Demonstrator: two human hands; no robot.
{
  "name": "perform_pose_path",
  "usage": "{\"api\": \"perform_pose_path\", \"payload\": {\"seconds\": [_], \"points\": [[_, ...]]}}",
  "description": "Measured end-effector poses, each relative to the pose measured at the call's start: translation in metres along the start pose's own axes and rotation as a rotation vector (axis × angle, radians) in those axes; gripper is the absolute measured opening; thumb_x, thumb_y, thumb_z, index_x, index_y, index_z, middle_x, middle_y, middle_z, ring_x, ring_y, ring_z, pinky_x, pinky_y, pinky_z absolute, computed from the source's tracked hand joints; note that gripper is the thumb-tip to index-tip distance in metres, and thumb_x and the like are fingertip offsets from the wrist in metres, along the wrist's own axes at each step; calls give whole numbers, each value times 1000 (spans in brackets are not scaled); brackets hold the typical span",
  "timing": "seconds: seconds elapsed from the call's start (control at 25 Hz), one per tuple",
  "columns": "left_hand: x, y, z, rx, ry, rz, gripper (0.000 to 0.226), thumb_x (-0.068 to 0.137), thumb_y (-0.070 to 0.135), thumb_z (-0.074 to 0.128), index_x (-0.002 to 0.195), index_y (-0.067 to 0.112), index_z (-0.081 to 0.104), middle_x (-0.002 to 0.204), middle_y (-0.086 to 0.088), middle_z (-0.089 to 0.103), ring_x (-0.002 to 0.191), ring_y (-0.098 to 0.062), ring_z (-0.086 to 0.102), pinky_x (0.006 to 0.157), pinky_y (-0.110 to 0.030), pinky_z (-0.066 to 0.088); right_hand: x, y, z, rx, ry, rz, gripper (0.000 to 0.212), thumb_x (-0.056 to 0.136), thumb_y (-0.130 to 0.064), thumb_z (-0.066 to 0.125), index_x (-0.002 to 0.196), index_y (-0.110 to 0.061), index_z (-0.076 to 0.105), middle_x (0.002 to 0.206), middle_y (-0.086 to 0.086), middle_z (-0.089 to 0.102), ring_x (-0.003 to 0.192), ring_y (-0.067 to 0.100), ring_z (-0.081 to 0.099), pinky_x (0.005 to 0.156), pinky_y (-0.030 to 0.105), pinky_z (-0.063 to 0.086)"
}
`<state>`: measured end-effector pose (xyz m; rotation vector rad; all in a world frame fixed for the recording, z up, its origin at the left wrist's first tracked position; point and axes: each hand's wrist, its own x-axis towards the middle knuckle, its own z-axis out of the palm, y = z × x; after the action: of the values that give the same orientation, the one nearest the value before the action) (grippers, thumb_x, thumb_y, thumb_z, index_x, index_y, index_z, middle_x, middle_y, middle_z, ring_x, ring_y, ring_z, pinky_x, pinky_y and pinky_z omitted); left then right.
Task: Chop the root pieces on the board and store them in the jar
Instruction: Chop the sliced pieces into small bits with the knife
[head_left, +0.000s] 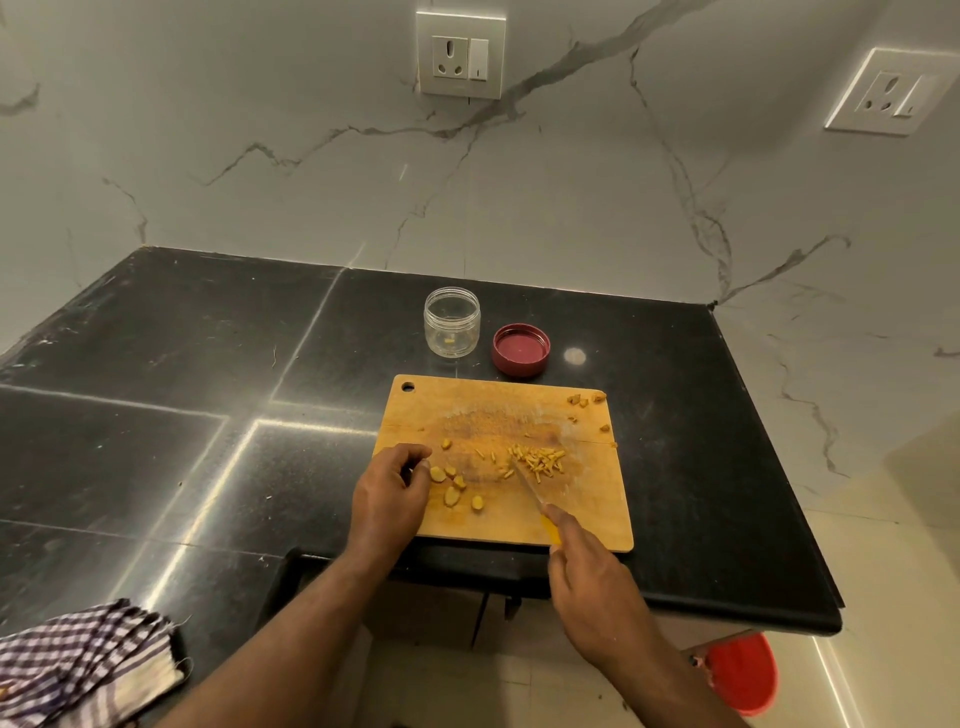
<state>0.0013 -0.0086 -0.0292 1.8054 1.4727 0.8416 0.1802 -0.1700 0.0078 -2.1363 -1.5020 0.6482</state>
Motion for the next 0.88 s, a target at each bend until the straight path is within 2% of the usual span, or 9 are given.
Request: {"api": "perform_pose_path", "payload": {"seconds": [0.08, 0.24, 0.36, 0.44, 0.56, 0.64, 0.76, 0.88], "points": [[1, -2, 2, 11, -1, 7, 21, 98, 21, 63, 118, 21, 68, 108, 9, 64, 94, -3, 58, 74, -11, 41, -2, 6, -5, 11, 11, -18, 48, 103, -28, 38, 150, -36, 30, 131, -9, 53, 103, 5, 53, 81, 20, 41], [0, -3, 3, 18, 0, 3, 22, 97, 21, 64, 119, 21, 68, 110, 8, 65, 95, -4, 58, 75, -14, 43, -10, 9, -4, -2, -86, -58, 46, 103, -31, 37, 147, -43, 29, 126, -14, 52, 101, 4, 51, 84, 21, 44], [0, -2, 4, 28, 6, 10, 22, 97, 20, 64, 119, 19, 68, 109, 8, 64, 96, -4, 58, 76, -15, 44, -6, 21, -11, 20, 38, 35, 46, 103, -29, 39, 147, -39, 32, 126, -11, 55, 96, 4, 53, 79, 21, 43], [0, -2, 4, 32, 5, 15, 22, 97, 19, 64, 119, 19, 68, 110, 8, 64, 96, -5, 58, 76, -14, 43, -5, 21, -13, 42, 63, 24, 47, 103, -28, 40, 148, -39, 32, 125, -13, 54, 95, 3, 54, 79, 19, 43], [-1, -2, 4, 32, 1, 11, 22, 97, 20, 64, 119, 20, 67, 110, 8, 64, 96, -5, 58, 76, -15, 44, -5, 5, -5, 35, -43, -72, 47, 104, -31, 38, 149, -41, 28, 128, -14, 50, 102, 3, 50, 87, 22, 44], [-1, -2, 4, 28, 3, 9, 22, 97, 20, 64, 119, 20, 68, 111, 7, 65, 97, -5, 58, 78, -16, 45, -4, 0, 2, 9, -78, -99, 47, 104, -31, 36, 149, -41, 26, 127, -12, 51, 101, 3, 50, 85, 22, 44], [0, -2, 4, 26, 2, 2, 23, 97, 20, 64, 120, 20, 68, 112, 7, 65, 98, -5, 59, 81, -18, 46, 1, 8, -2, 25, 15, -13, 48, 103, -28, 38, 150, -36, 29, 131, -8, 52, 100, 5, 53, 85, 24, 47], [0, -3, 5, 25, 4, 1, 22, 97, 20, 64, 119, 20, 68, 112, 7, 66, 97, -5, 59, 79, -17, 46, -3, 12, -6, 55, 81, 0, 49, 103, -27, 39, 150, -38, 29, 124, -14, 51, 97, 7, 56, 84, 29, 51]]}}
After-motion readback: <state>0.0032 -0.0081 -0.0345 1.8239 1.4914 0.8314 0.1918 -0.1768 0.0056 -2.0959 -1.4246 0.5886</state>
